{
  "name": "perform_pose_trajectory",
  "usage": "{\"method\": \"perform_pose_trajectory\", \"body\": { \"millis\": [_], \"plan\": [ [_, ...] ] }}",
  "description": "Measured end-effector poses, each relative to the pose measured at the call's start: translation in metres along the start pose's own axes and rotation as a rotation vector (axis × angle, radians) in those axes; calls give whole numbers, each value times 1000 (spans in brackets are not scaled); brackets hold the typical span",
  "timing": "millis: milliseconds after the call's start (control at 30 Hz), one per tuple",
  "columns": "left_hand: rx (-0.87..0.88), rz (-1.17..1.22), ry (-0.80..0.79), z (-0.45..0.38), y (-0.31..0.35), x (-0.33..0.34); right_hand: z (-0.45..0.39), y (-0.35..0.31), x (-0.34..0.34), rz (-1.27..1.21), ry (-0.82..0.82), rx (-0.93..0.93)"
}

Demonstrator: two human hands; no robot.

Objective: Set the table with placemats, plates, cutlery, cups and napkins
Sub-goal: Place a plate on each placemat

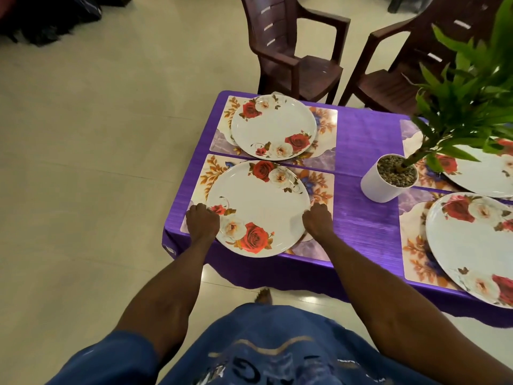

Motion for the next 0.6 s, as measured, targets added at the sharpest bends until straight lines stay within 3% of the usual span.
{"method": "perform_pose_trajectory", "body": {
  "millis": [600],
  "plan": [
    [-5,-1,41,4,-3,-1,9,7,-1,75,20,-112]
  ]
}}
Point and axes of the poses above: each hand's wrist, its own z-axis away from the middle knuckle, its own x-axis out of the palm, y = z × x, the point moved 3 cm from there along -z, towards the middle knuckle, and after that the axes turned 9 degrees about -z, right-handed, at the moved point
